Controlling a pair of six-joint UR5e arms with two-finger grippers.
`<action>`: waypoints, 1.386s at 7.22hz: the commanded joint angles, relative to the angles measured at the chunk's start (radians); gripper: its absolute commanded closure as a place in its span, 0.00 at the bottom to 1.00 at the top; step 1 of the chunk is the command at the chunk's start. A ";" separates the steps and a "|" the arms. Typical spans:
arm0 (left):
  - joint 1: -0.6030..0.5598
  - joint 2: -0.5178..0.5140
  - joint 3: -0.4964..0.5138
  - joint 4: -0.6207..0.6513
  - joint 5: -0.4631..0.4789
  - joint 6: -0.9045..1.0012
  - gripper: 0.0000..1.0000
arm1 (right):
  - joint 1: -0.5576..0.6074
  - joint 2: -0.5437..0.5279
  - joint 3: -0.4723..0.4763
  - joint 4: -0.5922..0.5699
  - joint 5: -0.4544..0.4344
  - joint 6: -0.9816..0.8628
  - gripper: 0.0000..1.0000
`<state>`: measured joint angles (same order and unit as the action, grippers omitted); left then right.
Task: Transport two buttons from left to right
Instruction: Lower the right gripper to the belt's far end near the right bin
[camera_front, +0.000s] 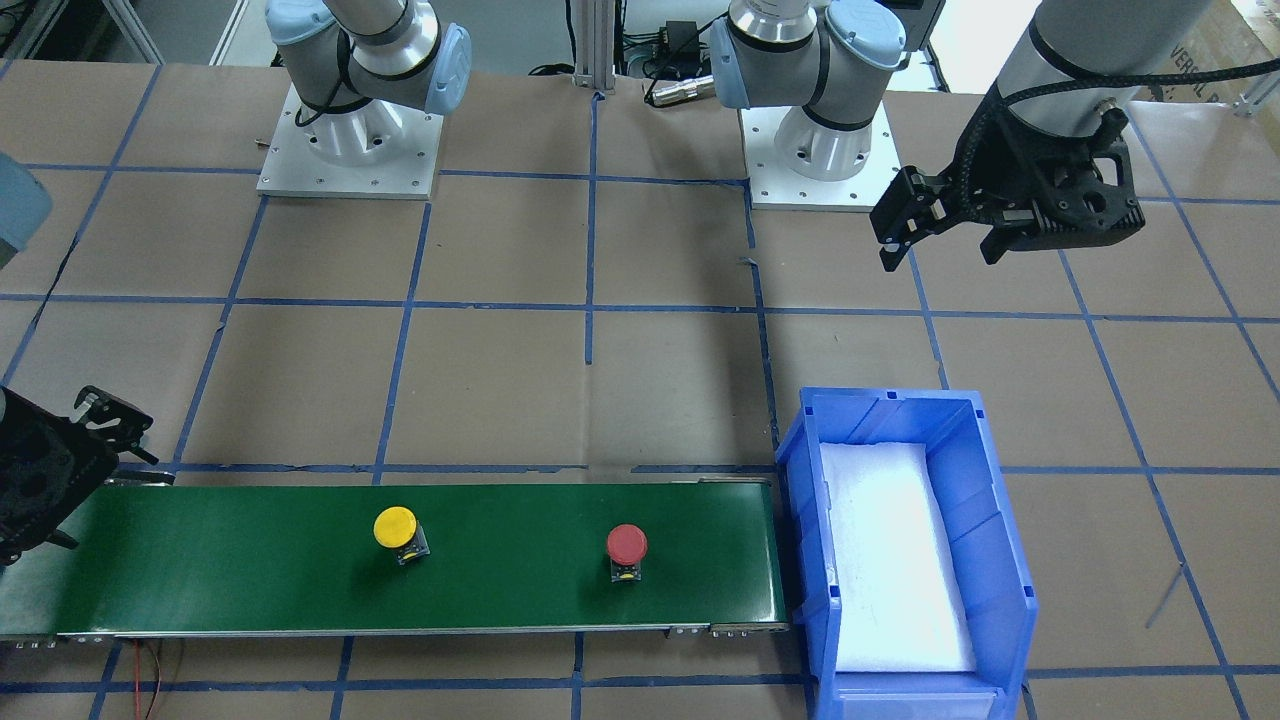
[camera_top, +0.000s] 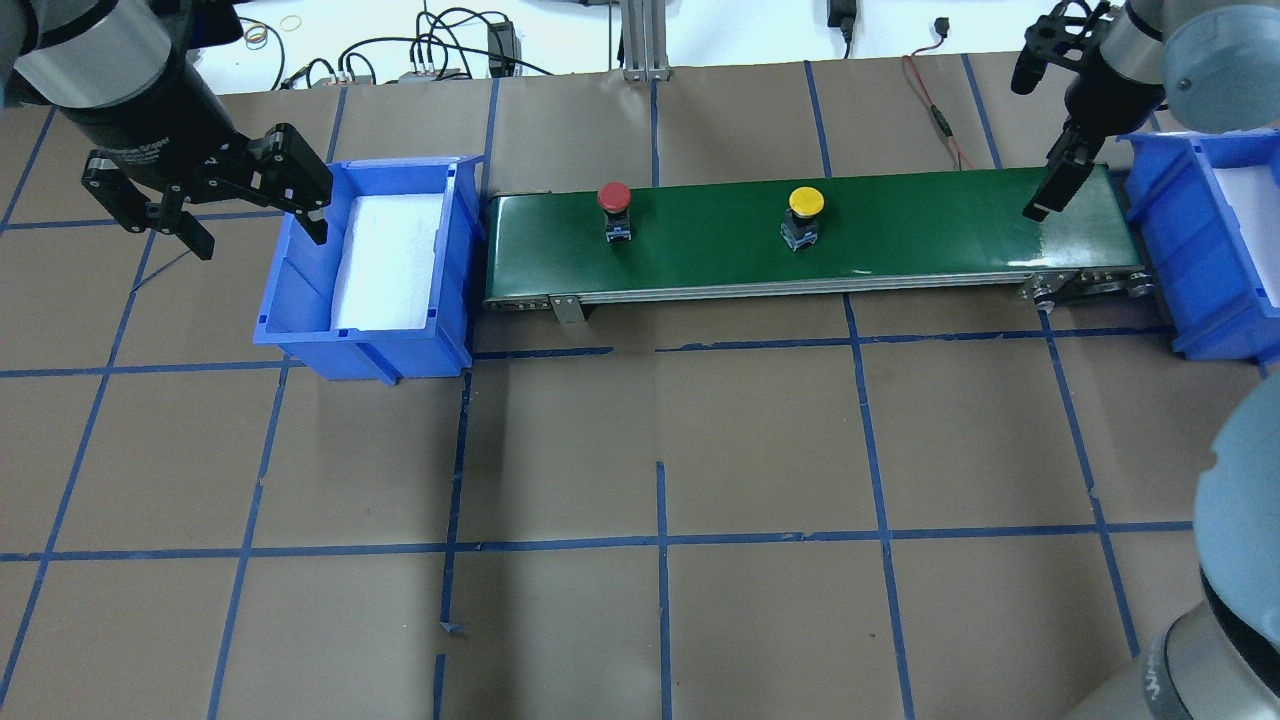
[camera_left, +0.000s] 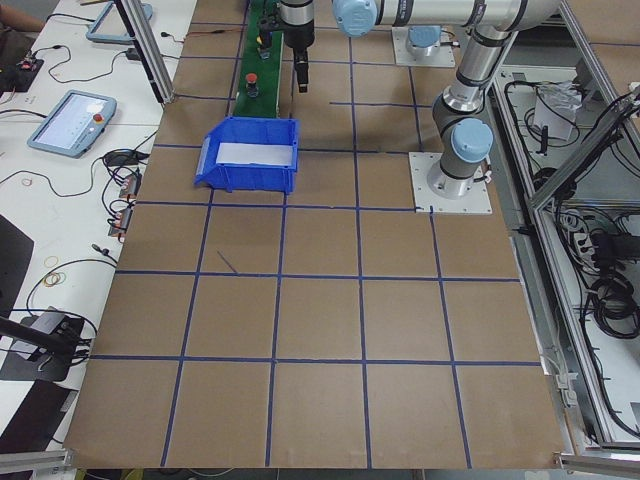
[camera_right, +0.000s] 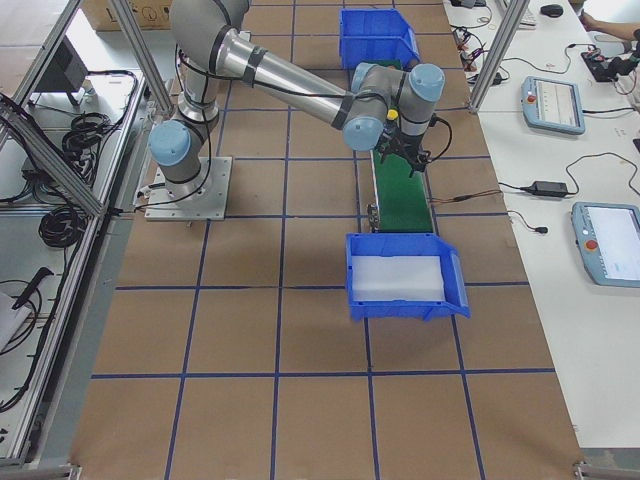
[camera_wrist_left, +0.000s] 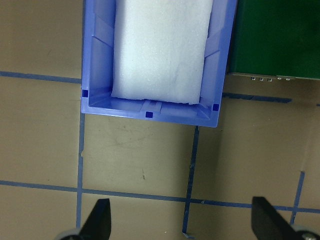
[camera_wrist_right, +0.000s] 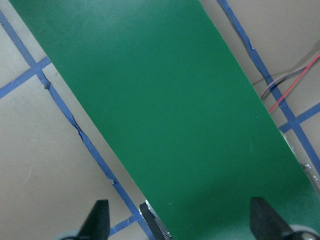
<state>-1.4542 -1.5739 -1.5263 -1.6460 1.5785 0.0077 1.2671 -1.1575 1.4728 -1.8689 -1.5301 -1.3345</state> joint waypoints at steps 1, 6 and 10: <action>-0.002 0.000 0.000 0.000 0.000 0.000 0.00 | 0.000 -0.019 0.050 -0.060 0.004 -0.020 0.01; -0.003 0.003 -0.002 -0.002 0.003 0.000 0.00 | 0.001 -0.064 0.153 -0.168 -0.008 -0.209 0.00; -0.006 0.003 -0.003 0.005 -0.002 0.011 0.00 | 0.001 -0.037 0.147 -0.184 -0.010 -0.278 0.00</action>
<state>-1.4600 -1.5716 -1.5293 -1.6447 1.5773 0.0110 1.2686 -1.1991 1.6210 -2.0487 -1.5393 -1.6084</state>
